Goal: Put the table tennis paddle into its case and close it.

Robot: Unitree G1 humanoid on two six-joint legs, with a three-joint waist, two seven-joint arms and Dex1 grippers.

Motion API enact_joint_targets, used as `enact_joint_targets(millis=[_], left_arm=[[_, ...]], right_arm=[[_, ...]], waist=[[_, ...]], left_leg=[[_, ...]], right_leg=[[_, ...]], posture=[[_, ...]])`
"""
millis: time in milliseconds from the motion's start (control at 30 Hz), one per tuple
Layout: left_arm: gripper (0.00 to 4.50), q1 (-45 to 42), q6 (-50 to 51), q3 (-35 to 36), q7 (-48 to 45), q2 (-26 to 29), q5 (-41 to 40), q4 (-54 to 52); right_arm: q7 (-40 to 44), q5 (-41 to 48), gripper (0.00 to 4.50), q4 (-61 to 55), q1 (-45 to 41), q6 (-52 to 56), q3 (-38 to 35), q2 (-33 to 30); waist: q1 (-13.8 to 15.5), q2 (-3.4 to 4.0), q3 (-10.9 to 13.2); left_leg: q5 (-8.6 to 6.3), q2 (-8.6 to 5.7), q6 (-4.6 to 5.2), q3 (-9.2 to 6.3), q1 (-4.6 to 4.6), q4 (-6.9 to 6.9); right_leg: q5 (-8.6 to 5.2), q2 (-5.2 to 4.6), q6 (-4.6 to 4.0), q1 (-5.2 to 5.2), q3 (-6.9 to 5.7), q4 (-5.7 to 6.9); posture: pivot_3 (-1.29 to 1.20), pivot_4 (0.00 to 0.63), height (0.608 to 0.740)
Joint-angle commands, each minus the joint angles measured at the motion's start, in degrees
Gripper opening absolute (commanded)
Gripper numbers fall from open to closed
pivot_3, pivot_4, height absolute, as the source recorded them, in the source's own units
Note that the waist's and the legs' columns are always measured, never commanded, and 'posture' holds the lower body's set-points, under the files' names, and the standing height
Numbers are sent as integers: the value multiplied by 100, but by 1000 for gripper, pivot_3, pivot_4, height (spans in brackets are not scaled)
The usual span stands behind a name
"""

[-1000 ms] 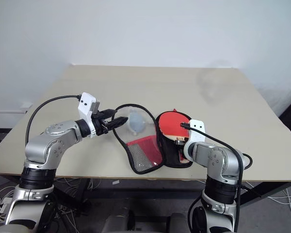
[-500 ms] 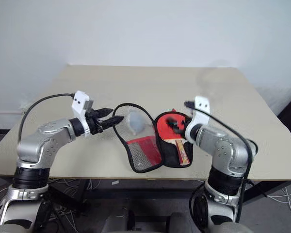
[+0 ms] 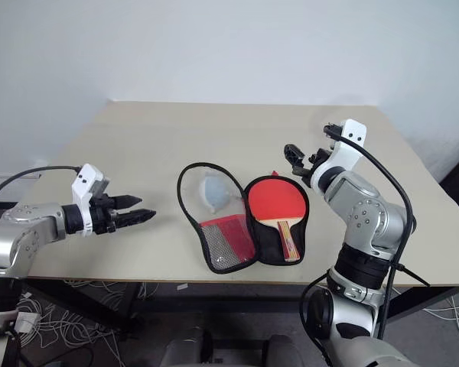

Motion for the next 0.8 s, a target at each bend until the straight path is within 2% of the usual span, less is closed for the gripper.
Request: enact_joint_targets(millis=[33, 100, 200, 333, 600, 800], left_arm=[[3491, -69, -172, -48, 78, -131, 137, 66], [3491, -70, -285, -162, 147, -221, 289, 142], [2861, -109, -268, -412, 22, -426, 284, 22], [1449, -338, -427, -822, 135, -771, 582, 231], [1449, -1253, -338, -1065, 209, -1775, 595, 689], [1449, -1982, -66, -1289, 127, -2736, 466, 966]], right_arm=[[46, 114, 4463, -45, -153, -319, 135, -82], [20, 133, 4463, -9, -153, -404, 156, -75], [39, 84, 4500, 41, -158, -561, 273, -137], [73, 86, 4500, 71, -178, -728, 415, -230], [2, 404, 4500, 137, -288, -1001, 58, -302], [-361, 952, 4500, 87, -563, -1406, -560, -59]], waist=[[-4, 1, 0], [-3, 1, 0], [-3, 1, 0], [0, 1, 0], [2, 0, -1], [-2, 0, -1]], left_leg=[[0, 0, 0, 3, 0, 0], [0, 1, 0, 4, 1, -1], [0, 2, 0, 4, 1, -3], [0, 1, 0, 8, 1, -2], [2, 0, 2, 5, -1, 12], [7, -2, 11, 3, -1, 22]], right_leg=[[0, -1, 0, 0, 1, -1], [0, -1, 1, 0, 2, -1], [2, 1, 3, -1, 2, -1], [7, 1, 8, 1, 3, -4], [8, 3, 10, 9, 3, -3], [9, 5, 16, 19, 5, -3]], posture=[[0, 0, 740], [0, 0, 740], [0, 0, 740], [0, 0, 740], [0, 0, 740], [0, 0, 740]])
